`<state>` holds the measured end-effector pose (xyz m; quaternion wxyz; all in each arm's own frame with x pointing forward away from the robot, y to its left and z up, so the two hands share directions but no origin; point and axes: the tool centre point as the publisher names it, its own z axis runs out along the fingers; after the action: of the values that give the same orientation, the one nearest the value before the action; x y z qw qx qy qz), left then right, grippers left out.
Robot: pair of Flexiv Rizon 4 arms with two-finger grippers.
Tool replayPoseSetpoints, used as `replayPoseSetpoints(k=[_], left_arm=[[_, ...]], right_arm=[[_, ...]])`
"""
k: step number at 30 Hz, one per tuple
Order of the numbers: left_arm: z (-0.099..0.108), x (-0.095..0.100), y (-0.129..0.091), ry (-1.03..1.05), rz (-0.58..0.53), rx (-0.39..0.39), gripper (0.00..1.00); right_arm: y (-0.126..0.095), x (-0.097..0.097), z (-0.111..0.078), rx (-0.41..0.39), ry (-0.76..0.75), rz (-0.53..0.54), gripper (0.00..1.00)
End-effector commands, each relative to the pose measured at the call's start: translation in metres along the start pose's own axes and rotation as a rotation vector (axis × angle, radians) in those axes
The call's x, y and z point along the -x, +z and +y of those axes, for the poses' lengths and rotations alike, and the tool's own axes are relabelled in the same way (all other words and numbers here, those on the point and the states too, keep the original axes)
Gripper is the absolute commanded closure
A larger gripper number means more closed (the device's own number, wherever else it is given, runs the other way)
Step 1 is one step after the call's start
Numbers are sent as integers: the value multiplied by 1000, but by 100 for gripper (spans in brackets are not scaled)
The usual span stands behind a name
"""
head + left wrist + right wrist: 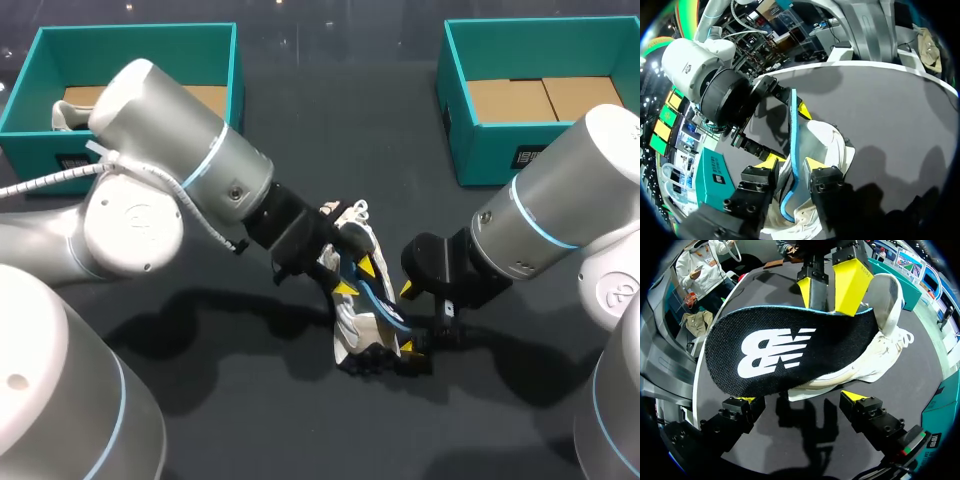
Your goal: Take the shoe out of the shoebox, open the shoe tongue, remove and reinsert the insole, then place the shoe into the shoebox
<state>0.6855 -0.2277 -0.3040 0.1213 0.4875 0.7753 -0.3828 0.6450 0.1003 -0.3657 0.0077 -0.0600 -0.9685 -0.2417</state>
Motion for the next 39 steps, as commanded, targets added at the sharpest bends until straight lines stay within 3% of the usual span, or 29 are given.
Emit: replayPoseSetpoints(k=[1, 11, 21, 24, 29, 36, 37, 39], left_arm=[[1, -1, -7, -1, -2, 37, 67], [21, -6, 7, -19, -11, 154, 74], [23, -7, 17, -31, -20, 156, 60], [21, -4, 23, -22, -22, 157, 61], [24, 0, 31, -3, 1, 175, 73], [31, -9, 30, 10, 50, 213, 74], [32, -10, 31, 16, 50, 227, 78], [34, -10, 33, 5, 30, 226, 100]], right_arm=[[0, -1, -1, 2, 0, -2, 0], [0, -1, -1, 2, 0, -2, 0], [0, -1, -1, 2, 0, -2, 0], [0, -1, -1, 2, 0, -2, 0], [0, -1, -1, 2, 0, -2, 0], [0, -1, -1, 2, 0, -2, 0], [0, -1, -1, 2, 0, -2, 0], [0, -1, -1, 2, 0, -2, 0]])
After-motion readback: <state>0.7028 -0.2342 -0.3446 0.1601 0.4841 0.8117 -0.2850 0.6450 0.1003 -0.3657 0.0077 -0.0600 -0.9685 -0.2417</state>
